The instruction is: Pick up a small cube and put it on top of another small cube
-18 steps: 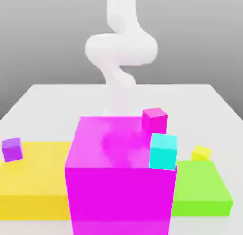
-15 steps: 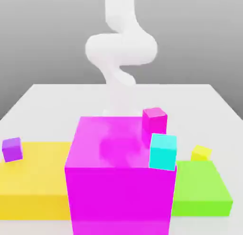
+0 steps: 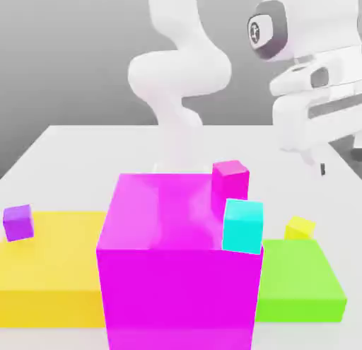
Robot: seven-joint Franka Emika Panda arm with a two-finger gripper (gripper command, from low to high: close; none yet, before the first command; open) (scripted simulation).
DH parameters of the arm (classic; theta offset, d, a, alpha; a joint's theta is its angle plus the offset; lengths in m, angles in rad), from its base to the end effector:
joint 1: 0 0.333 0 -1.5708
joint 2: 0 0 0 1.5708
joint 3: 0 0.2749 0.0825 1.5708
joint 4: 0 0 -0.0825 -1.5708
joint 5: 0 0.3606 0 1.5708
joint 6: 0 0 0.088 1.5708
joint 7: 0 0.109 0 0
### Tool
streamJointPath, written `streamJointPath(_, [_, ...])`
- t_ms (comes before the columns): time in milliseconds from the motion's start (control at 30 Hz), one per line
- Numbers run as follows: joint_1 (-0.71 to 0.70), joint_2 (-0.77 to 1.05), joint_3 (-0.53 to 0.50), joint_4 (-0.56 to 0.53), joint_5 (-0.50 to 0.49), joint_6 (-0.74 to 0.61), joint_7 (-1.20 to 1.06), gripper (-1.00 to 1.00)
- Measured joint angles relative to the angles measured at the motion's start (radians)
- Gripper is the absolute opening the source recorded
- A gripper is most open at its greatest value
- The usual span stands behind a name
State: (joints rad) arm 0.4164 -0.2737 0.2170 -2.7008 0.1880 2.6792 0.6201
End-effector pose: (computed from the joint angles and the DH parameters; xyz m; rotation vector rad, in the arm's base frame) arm 0.3408 0.2380 0.3155 -2.9395 0.2138 -0.2601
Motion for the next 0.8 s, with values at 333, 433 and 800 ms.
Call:
streamJointPath(333, [0.131,0.266,0.131,-0.178,-0.179,0.203,0.107,0.0])
streamJointPath(433, [0.18,0.374,0.039,-0.165,-0.34,0.285,0.219,0.0])
streamJointPath(800, [0.342,0.523,-0.152,-0.136,-0.466,0.405,0.317,-1.0])
